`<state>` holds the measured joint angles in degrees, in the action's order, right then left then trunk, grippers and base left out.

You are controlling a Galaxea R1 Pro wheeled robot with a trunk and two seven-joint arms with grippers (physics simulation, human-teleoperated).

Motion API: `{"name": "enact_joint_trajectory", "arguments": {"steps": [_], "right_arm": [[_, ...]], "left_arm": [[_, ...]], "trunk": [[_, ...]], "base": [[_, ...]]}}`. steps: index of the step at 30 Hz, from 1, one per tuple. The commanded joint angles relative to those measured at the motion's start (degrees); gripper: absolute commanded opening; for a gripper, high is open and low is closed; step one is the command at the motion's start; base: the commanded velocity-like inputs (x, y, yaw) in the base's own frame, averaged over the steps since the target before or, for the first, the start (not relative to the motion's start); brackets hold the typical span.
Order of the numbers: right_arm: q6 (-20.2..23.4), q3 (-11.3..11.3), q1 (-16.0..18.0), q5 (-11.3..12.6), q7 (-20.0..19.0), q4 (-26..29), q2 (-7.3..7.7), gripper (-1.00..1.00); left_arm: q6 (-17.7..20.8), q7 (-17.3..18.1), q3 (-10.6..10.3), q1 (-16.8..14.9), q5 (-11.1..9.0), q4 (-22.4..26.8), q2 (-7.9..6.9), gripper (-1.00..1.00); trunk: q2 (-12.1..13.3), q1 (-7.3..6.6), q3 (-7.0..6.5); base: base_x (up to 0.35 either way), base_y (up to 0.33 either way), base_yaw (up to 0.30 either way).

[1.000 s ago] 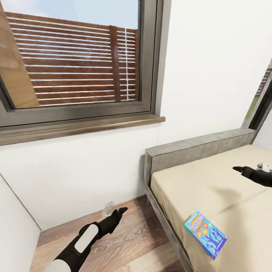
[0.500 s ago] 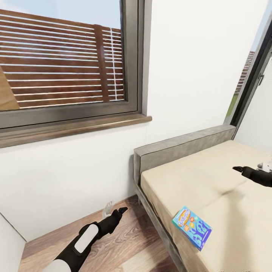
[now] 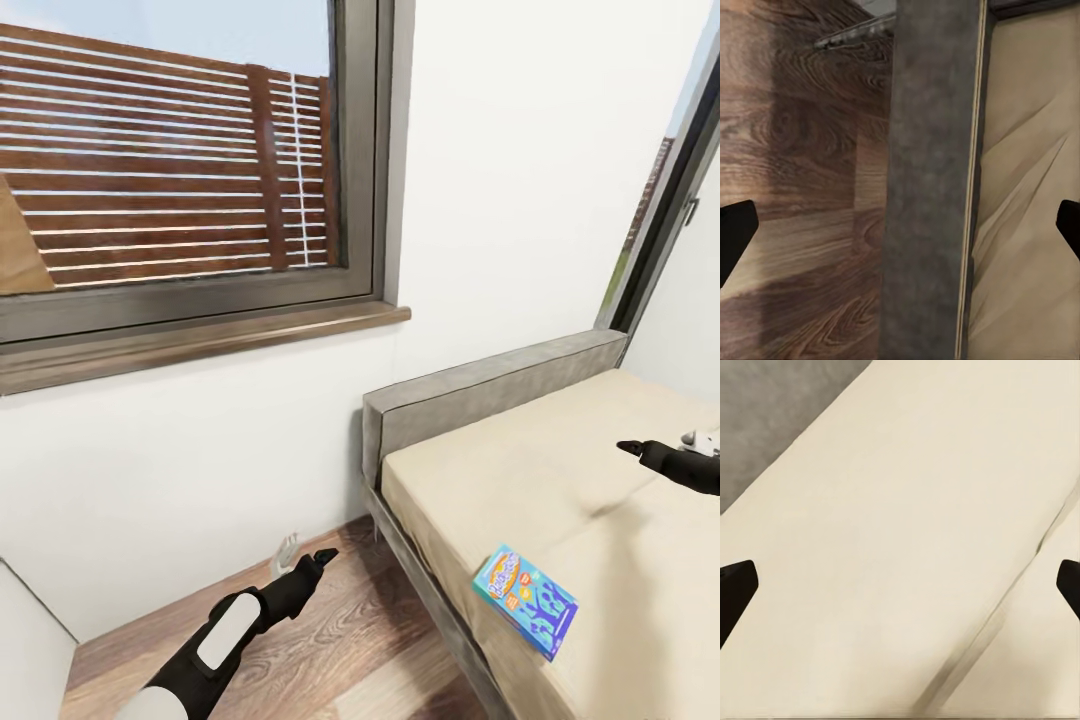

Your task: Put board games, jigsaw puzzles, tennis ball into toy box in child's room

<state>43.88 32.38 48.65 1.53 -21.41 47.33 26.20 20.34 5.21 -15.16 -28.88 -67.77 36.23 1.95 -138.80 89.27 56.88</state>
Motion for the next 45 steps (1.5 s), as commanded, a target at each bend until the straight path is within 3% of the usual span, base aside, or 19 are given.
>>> {"name": "enact_joint_trajectory", "arguments": {"steps": [1,13,24,34,36,44,45], "right_arm": [[0.34,0.14,0.05,0.14,-0.13,0.04,-0.01,1.0],[0.34,0.1,0.05,0.1,-0.13,0.13,-0.01,1.0],[1.54,0.17,-0.49,0.4,-0.18,3.48,0.17,1.0],[10.89,0.38,-2.22,0.58,-0.22,9.88,0.37,1.0],[14.62,0.52,-2.91,0.73,-0.3,12.18,0.55,1.0],[16.12,0.56,-3.5,0.81,-1.07,14.89,0.29,1.0],[16.12,0.57,-4.28,0.82,-2.17,15.83,0.23,1.0]], "left_arm": [[0.14,0.08,-0.05,-0.03,-0.29,-0.02,-0.01,1.0],[0.14,0.06,-0.05,-0.03,-0.31,-0.02,-0.01,1.0],[0.03,0.38,-0.05,-0.03,-0.24,-0.02,-0.05,1.0],[-0.26,5.14,-0.02,-0.86,0.02,-0.63,0.56,1.0],[-0.39,8.0,-0.04,-1.85,0.06,-1.39,1.33,1.0],[-0.55,11.5,0.2,-2.46,-0.44,-4.86,2.48,1.0],[-0.8,13.78,0.14,-2.57,-0.37,-5.81,2.75,1.0]], "trunk": [[-0.02,-0.01,0.05],[-0.02,-0.01,0.05],[-0.02,-0.01,0.05],[-0.02,-0.01,0.05],[-0.02,-0.01,0.05],[-0.02,-0.01,0.05],[-0.02,-0.01,0.05]], "base": [[0.0,0.065,-0.025],[0.0,0.018,-0.191],[0.0,0.002,-0.074],[0.0,0.0,-0.014],[0.0,0.0,-0.004],[0.0,0.0,-0.001],[0.0,0.0,0.0]]}}
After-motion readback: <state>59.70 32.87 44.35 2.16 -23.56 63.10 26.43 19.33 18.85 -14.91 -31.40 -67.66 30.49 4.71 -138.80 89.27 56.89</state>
